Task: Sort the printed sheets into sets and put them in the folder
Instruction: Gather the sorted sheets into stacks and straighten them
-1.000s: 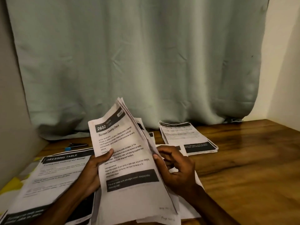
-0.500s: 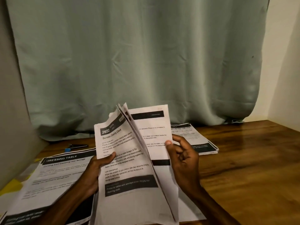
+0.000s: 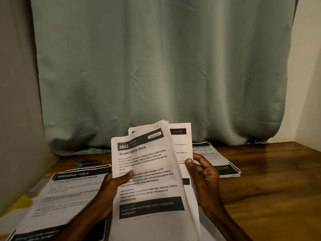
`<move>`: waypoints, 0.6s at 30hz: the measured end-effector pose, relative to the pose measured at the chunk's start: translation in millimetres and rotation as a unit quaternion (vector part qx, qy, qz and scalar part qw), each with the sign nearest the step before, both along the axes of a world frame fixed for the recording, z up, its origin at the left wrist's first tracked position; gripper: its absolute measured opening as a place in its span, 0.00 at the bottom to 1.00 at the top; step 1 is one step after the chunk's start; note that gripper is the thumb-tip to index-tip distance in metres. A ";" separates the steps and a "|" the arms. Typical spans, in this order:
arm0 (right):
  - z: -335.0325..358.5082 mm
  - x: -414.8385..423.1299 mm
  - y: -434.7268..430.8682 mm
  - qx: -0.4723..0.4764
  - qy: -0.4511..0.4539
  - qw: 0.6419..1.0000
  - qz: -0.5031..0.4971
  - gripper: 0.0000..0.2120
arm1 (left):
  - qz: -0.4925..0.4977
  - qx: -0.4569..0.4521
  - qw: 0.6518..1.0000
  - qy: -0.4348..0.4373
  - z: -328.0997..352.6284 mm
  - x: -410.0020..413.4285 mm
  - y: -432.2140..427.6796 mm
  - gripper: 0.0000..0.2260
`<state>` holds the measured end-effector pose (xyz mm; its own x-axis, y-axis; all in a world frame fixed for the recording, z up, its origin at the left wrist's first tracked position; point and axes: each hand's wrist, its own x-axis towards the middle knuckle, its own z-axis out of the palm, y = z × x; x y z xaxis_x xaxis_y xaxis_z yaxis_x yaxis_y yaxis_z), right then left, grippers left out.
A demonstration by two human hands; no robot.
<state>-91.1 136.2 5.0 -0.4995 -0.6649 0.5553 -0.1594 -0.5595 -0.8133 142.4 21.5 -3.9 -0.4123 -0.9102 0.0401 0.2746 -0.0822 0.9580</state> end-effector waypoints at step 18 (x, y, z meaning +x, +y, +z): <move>-6.6 -7.3 -6.7 0.098 0.045 0.992 0.065 0.16 | 0.116 -0.069 0.990 -0.034 4.2 -4.0 2.4 0.16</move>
